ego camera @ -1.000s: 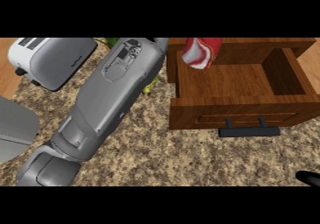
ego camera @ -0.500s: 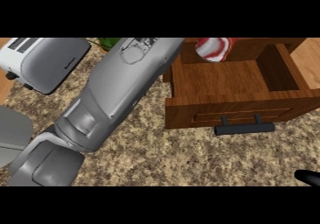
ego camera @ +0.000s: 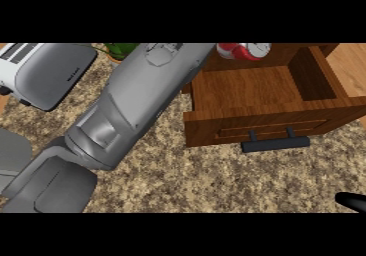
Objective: Pick up the can, place it into the drawer and close the drawer
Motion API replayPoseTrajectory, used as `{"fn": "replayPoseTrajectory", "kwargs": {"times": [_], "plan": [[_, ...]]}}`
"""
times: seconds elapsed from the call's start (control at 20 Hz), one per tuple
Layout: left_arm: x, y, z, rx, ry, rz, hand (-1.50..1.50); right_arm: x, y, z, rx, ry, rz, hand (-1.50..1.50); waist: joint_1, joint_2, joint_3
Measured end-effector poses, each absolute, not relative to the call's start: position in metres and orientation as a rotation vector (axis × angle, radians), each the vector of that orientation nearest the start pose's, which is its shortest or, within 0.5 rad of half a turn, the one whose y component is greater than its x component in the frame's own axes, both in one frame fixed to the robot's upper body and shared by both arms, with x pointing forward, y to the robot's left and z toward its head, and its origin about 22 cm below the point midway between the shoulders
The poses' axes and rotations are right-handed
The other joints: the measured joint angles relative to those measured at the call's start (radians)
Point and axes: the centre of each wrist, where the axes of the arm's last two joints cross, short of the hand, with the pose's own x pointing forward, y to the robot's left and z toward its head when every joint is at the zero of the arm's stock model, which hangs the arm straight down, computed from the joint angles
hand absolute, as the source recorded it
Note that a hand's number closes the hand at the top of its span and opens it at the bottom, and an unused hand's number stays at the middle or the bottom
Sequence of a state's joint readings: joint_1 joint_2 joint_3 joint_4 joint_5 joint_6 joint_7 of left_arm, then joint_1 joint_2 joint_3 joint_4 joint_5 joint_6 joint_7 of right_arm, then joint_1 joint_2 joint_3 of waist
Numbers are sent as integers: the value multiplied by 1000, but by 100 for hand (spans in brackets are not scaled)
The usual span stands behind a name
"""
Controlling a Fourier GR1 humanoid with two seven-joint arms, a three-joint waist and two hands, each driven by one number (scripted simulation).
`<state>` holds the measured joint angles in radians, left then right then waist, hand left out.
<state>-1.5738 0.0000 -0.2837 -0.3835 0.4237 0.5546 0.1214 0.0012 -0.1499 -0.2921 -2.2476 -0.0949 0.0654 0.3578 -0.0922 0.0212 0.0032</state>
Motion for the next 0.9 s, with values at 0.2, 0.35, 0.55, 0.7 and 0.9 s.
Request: {"fn": "replayPoseTrajectory", "kwargs": {"times": [0.2, 0.35, 0.55, 0.7, 0.9], "plan": [[434, -19, 246, 112, -1701, -130, -150, 183, -296, 167, -243, -1912, -3, -150, -7, 1, 0], [434, -19, 245, 131, -1711, -107, -150, 186, -294, 171, -273, -1933, 46, -150, -13, 4, 0], [435, -19, 246, 125, -1718, -81, -150, 192, -290, 175, -312, -1960, 128, -150, -11, 7, 0], [434, -20, 247, 108, -1711, -57, -150, 199, -285, 182, -360, -1991, 209, -150, -10, 8, 0], [433, -21, 252, 79, -1706, -28, -150, 209, -278, 185, -451, -2005, 334, -150, -2, 10, -1]]}}
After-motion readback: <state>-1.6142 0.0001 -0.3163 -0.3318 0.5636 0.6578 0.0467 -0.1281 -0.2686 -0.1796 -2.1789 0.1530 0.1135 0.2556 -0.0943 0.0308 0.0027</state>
